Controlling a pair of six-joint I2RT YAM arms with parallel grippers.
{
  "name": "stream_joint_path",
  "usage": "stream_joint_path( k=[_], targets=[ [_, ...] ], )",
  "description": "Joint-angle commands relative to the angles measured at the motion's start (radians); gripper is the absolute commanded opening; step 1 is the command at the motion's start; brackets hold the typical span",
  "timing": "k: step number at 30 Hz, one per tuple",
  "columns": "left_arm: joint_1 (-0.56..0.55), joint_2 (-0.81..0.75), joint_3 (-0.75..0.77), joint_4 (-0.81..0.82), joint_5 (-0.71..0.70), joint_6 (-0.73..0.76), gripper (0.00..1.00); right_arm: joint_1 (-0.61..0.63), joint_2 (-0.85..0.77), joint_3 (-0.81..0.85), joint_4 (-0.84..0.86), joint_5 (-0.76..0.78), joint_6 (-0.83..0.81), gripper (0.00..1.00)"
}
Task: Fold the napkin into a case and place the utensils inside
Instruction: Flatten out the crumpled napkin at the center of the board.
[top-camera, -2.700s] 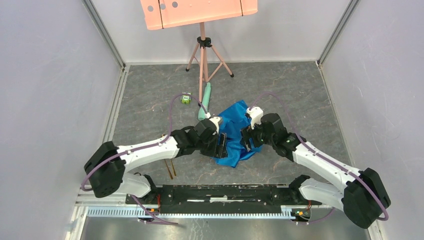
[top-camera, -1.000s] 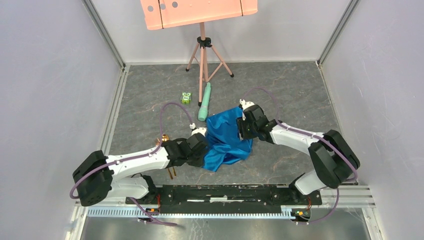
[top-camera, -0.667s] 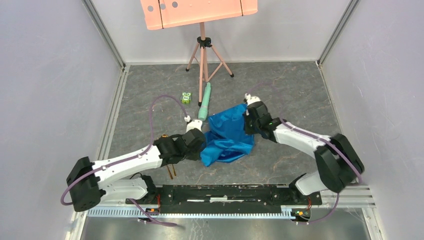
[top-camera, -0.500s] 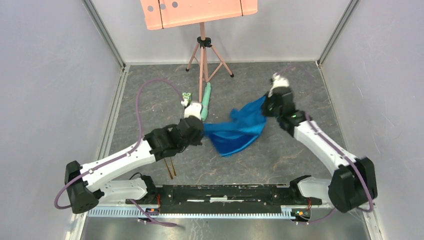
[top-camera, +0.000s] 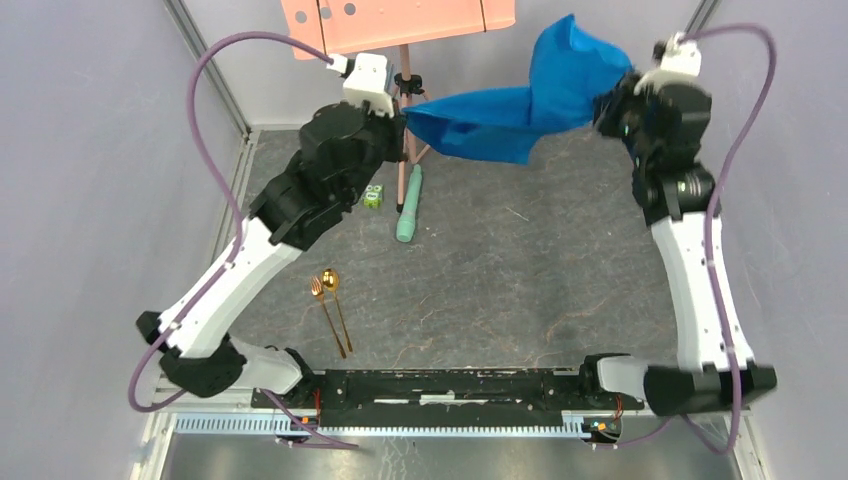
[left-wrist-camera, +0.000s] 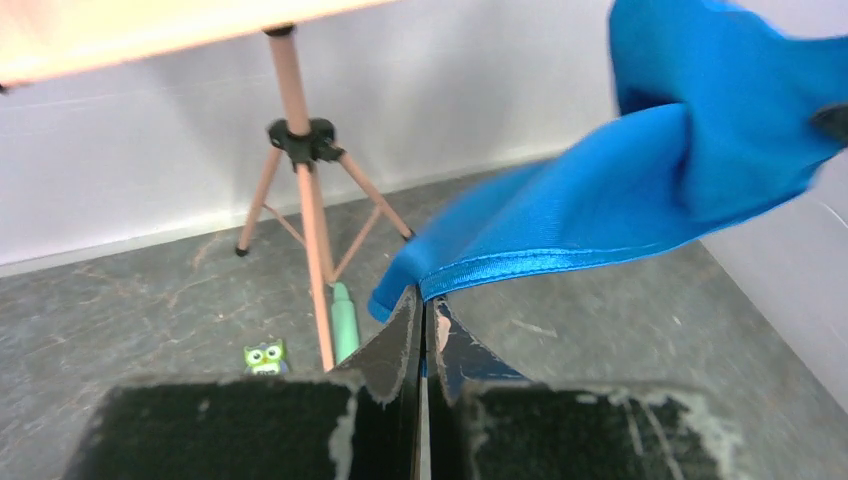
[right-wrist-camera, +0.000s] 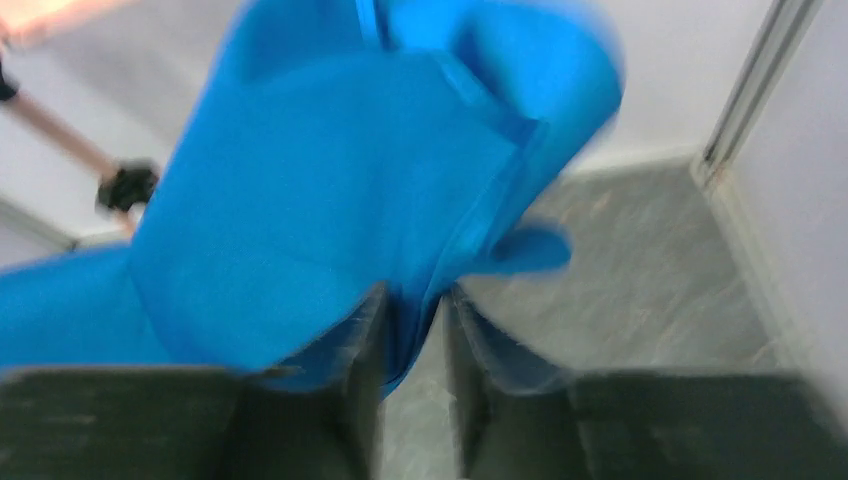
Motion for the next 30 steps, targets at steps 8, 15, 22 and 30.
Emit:
stream_joint_path(
  k=[8, 15, 22, 30],
  targets=[
    [-0.027, -0.387, -0.840, 0.184, 0.674, -0.270, 0.02, 0.005, -0.467, -1.048, -0.066, -0.207, -0.057, 0.84],
    [-0.040, -0.471, -1.068, 0.211, 0.663, -0.336, 0.02, 0.005, -0.414, -1.077, 0.010, -0.200, -0.040, 0.86],
    [-0.040, -0.464, -1.075, 0.188, 0.665, -0.320, 0.02, 0.051, -0.258, -1.014, -0.045, -0.014, 0.050, 0.72],
    [-0.040, -0.434, -1.087, 0.215, 0.695, -0.307, 0.02, 0.231, -0.184, -1.103, -0.056, 0.242, 0.159, 0.64]
  ],
)
